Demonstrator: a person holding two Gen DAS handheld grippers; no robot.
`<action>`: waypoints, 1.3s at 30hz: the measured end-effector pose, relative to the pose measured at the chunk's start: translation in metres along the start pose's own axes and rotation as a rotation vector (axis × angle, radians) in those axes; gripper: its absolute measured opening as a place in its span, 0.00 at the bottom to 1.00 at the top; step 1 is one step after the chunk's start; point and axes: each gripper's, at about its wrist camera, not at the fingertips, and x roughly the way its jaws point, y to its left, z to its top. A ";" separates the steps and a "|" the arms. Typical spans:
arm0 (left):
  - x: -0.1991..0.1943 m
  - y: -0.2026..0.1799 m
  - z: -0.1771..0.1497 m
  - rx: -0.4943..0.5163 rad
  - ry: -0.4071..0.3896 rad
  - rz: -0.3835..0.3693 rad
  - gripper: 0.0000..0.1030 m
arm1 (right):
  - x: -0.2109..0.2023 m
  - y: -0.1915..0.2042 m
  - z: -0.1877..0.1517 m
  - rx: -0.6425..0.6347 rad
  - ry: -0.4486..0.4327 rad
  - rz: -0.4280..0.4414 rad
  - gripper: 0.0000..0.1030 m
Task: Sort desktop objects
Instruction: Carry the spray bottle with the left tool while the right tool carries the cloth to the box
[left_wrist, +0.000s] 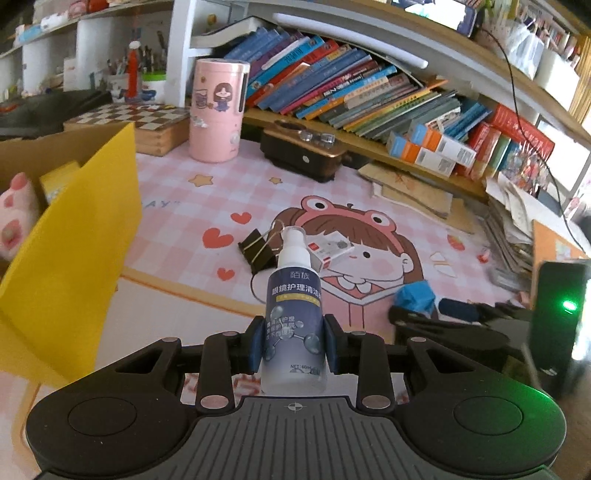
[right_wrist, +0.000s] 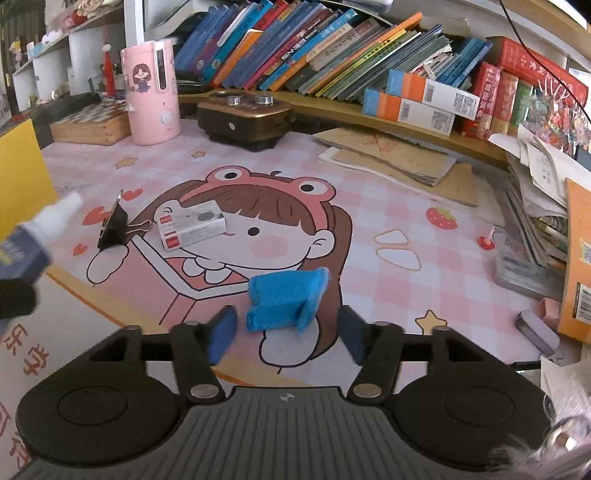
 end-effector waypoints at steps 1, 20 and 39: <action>-0.004 0.000 -0.002 -0.002 -0.003 0.002 0.30 | 0.001 0.001 0.001 -0.006 -0.004 -0.001 0.67; -0.059 0.009 -0.005 -0.043 -0.099 -0.014 0.30 | -0.038 0.007 0.015 0.058 -0.021 0.103 0.35; -0.117 0.040 -0.030 -0.129 -0.158 -0.082 0.30 | -0.135 0.060 -0.002 0.051 0.003 0.269 0.35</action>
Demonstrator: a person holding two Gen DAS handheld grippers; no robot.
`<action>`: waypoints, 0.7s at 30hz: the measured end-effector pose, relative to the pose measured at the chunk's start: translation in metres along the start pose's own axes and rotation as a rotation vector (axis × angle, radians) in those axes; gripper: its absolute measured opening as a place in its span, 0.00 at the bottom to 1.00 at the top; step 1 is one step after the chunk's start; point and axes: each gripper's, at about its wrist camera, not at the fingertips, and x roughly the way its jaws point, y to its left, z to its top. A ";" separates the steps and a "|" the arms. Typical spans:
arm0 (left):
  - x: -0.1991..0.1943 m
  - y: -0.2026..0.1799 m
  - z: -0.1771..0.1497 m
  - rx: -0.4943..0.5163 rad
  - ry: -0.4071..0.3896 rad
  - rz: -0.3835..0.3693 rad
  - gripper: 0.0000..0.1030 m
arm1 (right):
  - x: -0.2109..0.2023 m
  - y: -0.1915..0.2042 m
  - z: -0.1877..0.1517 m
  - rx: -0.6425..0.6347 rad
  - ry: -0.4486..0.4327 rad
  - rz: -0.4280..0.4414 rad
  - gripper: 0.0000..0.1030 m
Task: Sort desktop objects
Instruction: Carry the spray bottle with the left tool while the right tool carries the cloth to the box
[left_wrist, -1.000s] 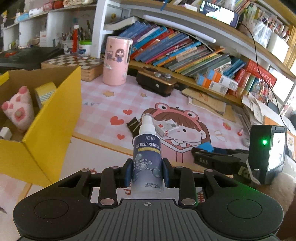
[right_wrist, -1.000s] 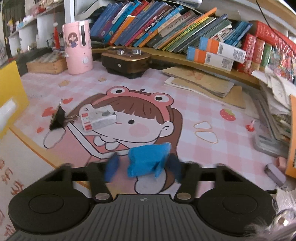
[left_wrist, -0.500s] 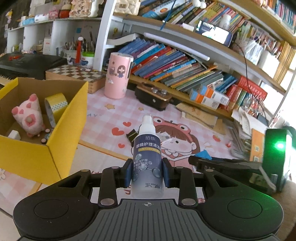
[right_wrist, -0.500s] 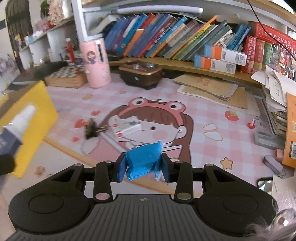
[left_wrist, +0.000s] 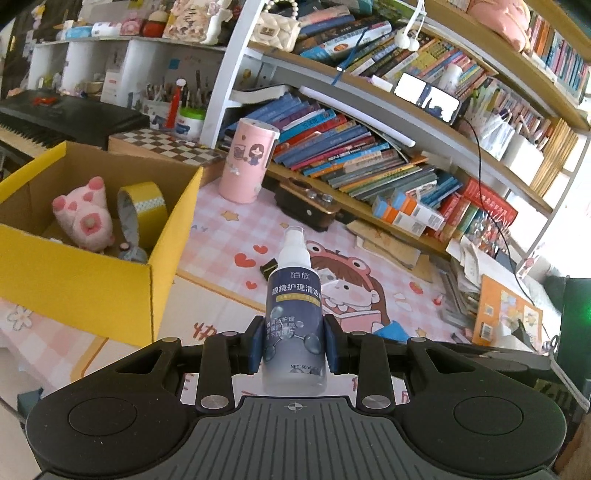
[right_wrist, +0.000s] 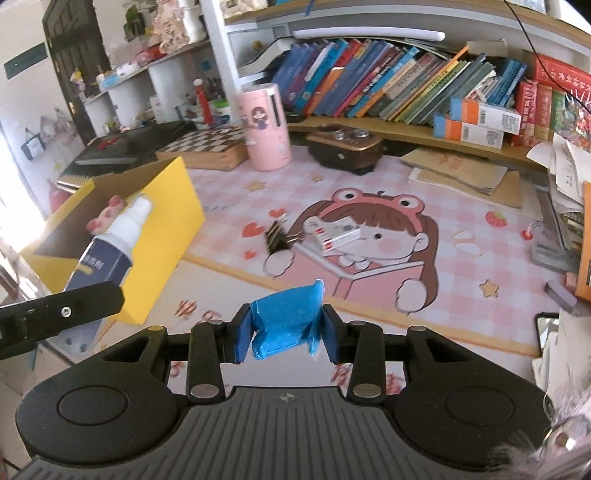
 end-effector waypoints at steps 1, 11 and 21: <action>-0.002 0.002 0.000 -0.001 -0.003 -0.001 0.30 | 0.000 0.004 -0.001 -0.003 0.003 -0.001 0.35; -0.036 0.032 -0.006 -0.001 -0.018 -0.032 0.30 | -0.016 0.053 -0.020 -0.024 0.001 -0.011 0.35; -0.076 0.078 -0.015 -0.033 -0.023 -0.042 0.30 | -0.034 0.108 -0.043 -0.041 0.002 -0.027 0.35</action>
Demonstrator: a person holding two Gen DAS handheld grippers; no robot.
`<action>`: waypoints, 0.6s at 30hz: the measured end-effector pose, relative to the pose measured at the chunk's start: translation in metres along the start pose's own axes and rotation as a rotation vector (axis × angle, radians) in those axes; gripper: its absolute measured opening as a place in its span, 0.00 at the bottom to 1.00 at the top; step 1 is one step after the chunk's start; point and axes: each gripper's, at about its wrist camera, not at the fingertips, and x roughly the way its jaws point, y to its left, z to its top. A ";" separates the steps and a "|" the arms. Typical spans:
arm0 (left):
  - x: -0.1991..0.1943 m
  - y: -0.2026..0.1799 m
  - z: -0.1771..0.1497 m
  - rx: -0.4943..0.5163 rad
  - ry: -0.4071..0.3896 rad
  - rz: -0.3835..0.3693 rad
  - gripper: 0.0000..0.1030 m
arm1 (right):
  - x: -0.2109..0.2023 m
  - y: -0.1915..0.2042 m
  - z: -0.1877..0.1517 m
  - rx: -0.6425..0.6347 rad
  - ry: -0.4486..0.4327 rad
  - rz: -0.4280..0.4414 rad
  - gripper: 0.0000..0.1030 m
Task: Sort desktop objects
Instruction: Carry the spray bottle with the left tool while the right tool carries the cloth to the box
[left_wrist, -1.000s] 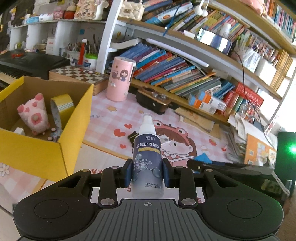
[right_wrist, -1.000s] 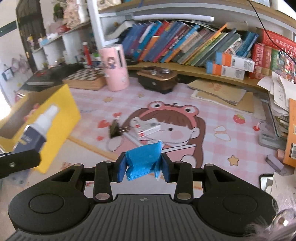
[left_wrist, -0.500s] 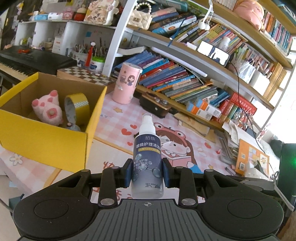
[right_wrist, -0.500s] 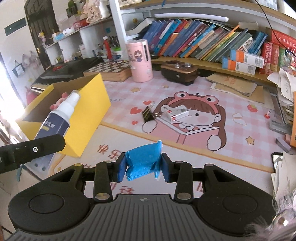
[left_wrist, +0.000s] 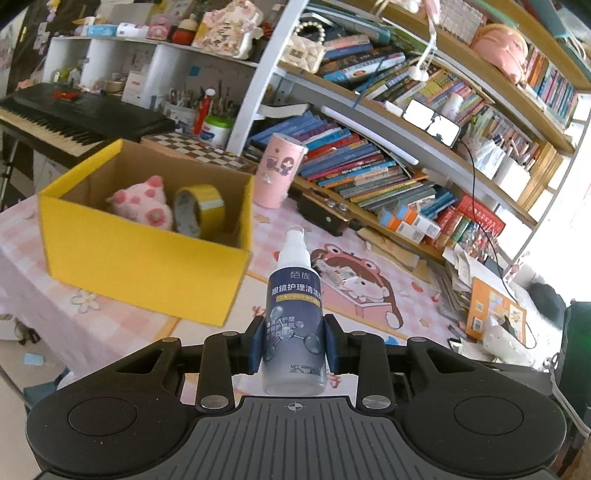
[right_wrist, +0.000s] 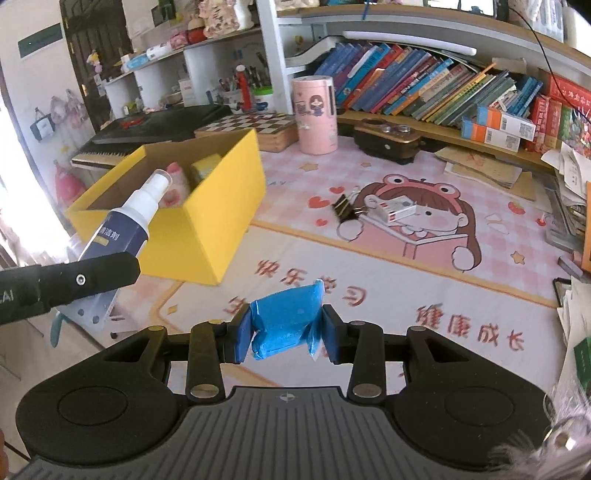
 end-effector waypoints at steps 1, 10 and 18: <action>-0.004 0.004 -0.001 -0.004 0.001 0.001 0.30 | -0.002 0.005 -0.002 -0.001 0.000 -0.002 0.35; -0.035 0.042 -0.015 -0.055 0.026 -0.014 0.30 | -0.014 0.051 -0.024 -0.011 0.010 -0.009 0.35; -0.063 0.068 -0.026 -0.073 0.030 -0.011 0.30 | -0.019 0.088 -0.043 -0.022 0.027 0.001 0.35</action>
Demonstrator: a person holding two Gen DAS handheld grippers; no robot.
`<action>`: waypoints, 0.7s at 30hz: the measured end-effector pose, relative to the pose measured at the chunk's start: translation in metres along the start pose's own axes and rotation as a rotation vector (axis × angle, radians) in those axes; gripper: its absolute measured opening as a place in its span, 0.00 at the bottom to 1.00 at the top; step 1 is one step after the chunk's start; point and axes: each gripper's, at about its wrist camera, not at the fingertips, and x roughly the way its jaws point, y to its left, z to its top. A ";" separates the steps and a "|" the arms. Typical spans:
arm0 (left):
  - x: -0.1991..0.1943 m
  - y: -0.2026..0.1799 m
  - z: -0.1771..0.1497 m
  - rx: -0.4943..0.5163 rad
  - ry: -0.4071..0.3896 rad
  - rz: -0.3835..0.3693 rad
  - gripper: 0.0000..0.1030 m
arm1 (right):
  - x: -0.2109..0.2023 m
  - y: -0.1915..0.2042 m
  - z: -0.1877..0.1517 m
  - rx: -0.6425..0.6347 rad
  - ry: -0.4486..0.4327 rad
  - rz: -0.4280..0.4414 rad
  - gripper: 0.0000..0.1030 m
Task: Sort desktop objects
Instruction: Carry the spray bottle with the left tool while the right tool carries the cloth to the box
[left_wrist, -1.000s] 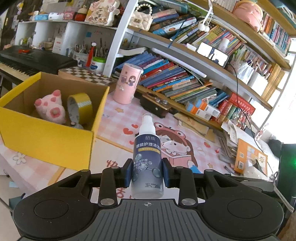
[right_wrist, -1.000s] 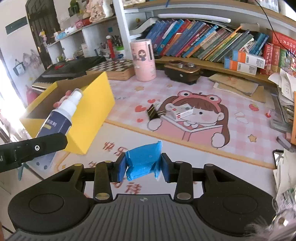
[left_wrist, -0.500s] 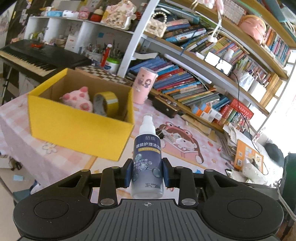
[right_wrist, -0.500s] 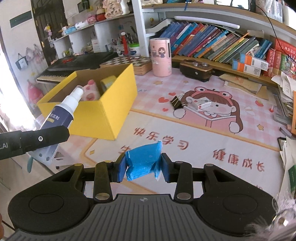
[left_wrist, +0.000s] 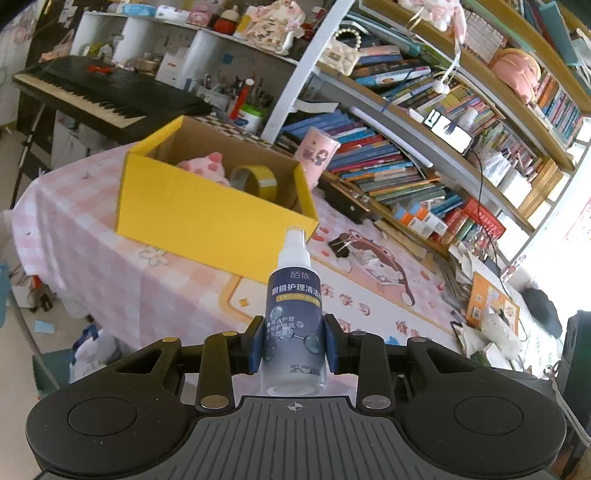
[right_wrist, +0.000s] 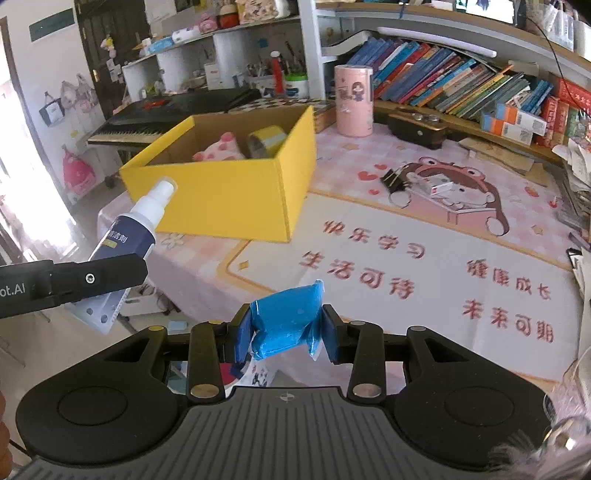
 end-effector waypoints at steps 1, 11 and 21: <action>-0.003 0.004 -0.001 -0.003 0.001 0.003 0.30 | 0.000 0.004 -0.002 -0.002 0.003 0.004 0.35; -0.029 0.040 -0.011 -0.074 0.012 0.049 0.30 | 0.008 0.041 -0.014 -0.020 0.074 0.078 0.35; -0.038 0.054 -0.013 -0.100 0.007 0.067 0.30 | 0.015 0.058 -0.017 -0.040 0.110 0.112 0.35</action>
